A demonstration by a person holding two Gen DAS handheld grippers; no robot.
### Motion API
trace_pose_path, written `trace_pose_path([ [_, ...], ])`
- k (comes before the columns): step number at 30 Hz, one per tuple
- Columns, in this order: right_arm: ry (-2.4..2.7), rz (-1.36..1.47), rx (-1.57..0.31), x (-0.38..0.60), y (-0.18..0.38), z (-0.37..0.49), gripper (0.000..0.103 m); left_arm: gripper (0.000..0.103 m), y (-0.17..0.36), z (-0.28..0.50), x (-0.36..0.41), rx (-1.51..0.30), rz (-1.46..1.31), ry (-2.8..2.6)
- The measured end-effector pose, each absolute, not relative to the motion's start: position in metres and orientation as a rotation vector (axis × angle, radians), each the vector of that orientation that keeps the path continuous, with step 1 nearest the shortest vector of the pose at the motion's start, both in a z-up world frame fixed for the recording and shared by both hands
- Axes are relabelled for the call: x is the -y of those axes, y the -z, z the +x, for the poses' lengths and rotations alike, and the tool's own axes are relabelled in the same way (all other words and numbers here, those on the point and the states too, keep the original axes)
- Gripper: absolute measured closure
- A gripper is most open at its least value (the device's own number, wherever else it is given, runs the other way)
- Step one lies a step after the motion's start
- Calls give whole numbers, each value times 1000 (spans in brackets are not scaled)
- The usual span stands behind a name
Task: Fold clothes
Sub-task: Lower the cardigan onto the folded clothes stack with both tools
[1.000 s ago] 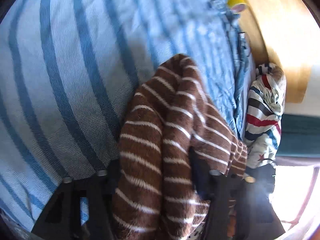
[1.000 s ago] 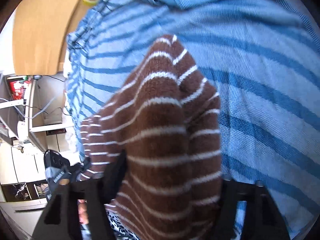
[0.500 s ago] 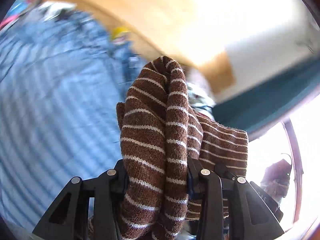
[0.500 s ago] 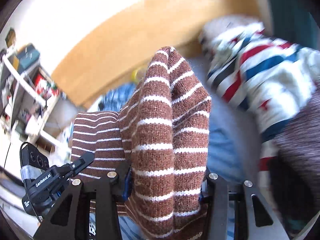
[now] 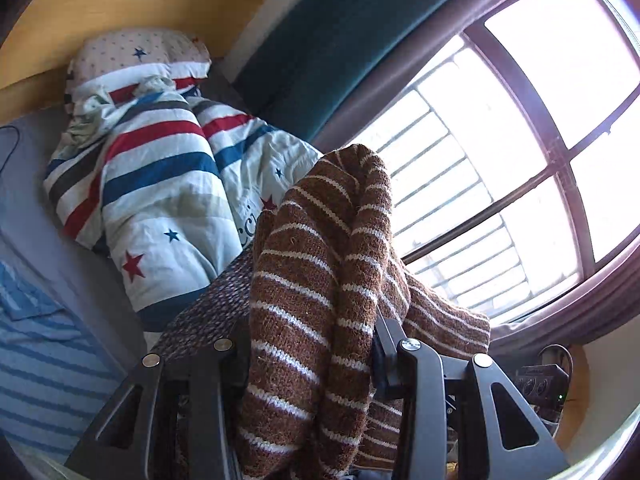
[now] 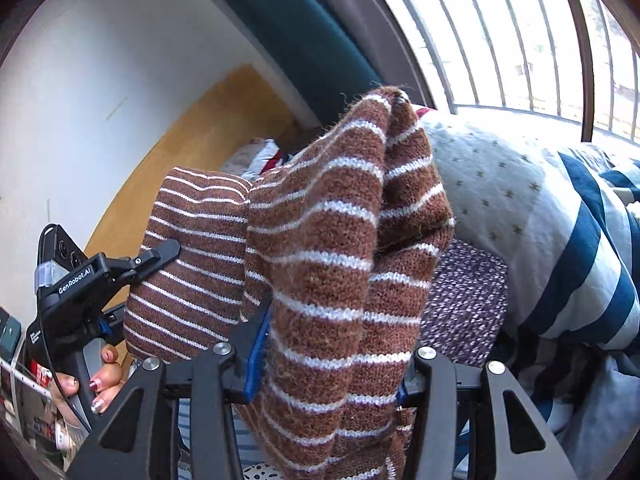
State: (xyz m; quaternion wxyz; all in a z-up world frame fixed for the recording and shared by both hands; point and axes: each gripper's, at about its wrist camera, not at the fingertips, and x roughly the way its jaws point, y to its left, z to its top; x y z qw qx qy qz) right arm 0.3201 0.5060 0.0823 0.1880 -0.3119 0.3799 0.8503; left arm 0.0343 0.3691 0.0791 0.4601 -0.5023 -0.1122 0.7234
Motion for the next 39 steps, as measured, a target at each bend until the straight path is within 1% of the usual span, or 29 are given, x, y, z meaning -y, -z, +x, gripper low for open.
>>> trace_pose_path([
  [3,-2318,-901,-1168,-532,-52,322,51,60,-63,15,-400,167,-1299,-1848],
  [4,-2303,-917,-1175,-537,-43,322,49,59,-52,-1,-401,160,-1336,-1881],
  [5,-2294,-913,-1193,-539,-35,324,43,58,-39,-16,-395,181,-1376,-1905],
  [6,-2291,-907,-1209,-539,-28,326,40,54,-28,-28,-386,232,-1422,-1919],
  [7,-2283,-902,-1217,-541,-25,330,30,51,-16,-41,-375,325,-1479,-1920],
  [8,-2275,-900,-1224,-543,-23,333,16,49,-4,-51,-357,456,-1515,-1915],
  [11,-2268,-922,-1188,-549,-34,339,16,49,13,-65,-290,837,-1550,-1953],
  [12,-2254,-917,-1152,-544,-41,341,16,49,11,-64,-270,904,-1530,-1984],
  [13,-2241,-909,-1118,-541,-50,342,16,49,7,-61,-251,943,-1497,-2016],
  [14,-2235,-872,-1090,-543,-62,345,16,49,-3,-56,-243,926,-1457,-2026],
  [16,-2239,-789,-1041,-546,-87,349,16,49,-29,-45,-237,830,-1367,-2017],
  [18,-2275,-701,-977,-538,-107,345,18,50,-57,-29,-249,725,-1235,-2019],
  [19,-2302,-668,-926,-530,-116,341,20,52,-72,-19,-260,656,-1159,-2031],
  [21,-2327,-667,-823,-521,-126,331,37,66,-86,-6,-292,524,-1078,-2048],
  [22,-2328,-693,-783,-519,-128,323,59,70,-88,-1,-310,470,-1061,-2044],
  [23,-2327,-722,-759,-520,-127,310,67,77,-85,3,-326,442,-1062,-2025],
  [24,-2309,-741,-734,-521,-123,305,67,84,-78,6,-341,431,-1080,-2000],
  [25,-2290,-760,-708,-522,-119,299,68,86,-71,8,-356,421,-1104,-1976],
  [27,-2228,-824,-650,-528,-96,284,68,88,-53,10,-383,382,-1142,-1965],
  [28,-2196,-865,-626,-531,-82,278,70,88,-42,8,-395,341,-1152,-1999],
  [29,-2164,-905,-603,-534,-68,272,70,91,-28,4,-403,283,-1179,-2043],
  [30,-2134,-940,-581,-536,-54,267,70,101,-12,0,-409,214,-1217,-2086],
  [31,-2129,-944,-572,-535,-44,271,70,101,5,-2,-412,183,-1245,-2099],
  [33,-2119,-948,-556,-533,-23,279,70,100,32,0,-408,222,-1257,-2087],
  [36,-2143,-920,-576,-533,-21,285,70,100,36,7,-403,235,-1198,-2102],
  [39,-2164,-920,-560,-534,-20,285,70,100,44,-3,-403,277,-1257,-2054],
])
